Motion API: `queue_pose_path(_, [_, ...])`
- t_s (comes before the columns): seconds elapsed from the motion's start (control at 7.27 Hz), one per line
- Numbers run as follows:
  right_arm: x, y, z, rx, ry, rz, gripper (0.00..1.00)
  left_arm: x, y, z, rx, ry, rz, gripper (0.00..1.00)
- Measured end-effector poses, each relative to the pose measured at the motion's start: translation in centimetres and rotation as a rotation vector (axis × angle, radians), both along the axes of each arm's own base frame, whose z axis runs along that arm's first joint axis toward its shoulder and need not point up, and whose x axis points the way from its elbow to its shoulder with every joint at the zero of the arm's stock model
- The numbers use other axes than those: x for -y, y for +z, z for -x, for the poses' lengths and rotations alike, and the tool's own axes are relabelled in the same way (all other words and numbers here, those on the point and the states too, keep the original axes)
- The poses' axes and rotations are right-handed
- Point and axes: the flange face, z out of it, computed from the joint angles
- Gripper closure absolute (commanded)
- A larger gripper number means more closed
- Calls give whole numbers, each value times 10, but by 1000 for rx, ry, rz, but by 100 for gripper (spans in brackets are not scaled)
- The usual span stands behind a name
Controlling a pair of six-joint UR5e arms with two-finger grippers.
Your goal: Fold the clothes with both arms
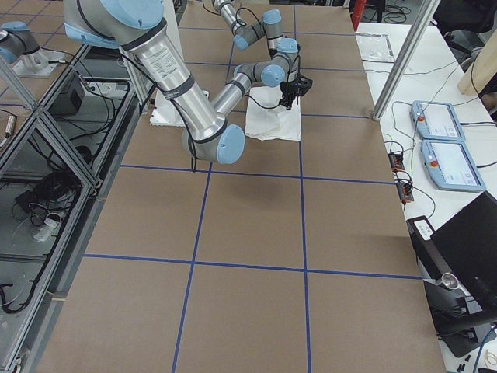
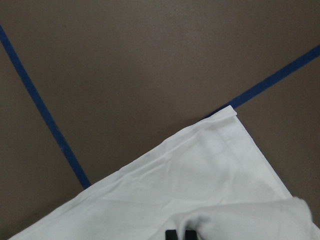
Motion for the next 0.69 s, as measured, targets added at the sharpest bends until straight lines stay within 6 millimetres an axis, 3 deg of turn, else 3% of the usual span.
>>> queue_pose_path(0.41, [11, 2, -6, 12, 8, -18, 0, 5, 1, 5, 5, -10, -5, 0])
queue_pose_path(0.69, [14, 3, -9, 13, -5, -40, 0, 20, 9, 24, 33, -9, -39, 0])
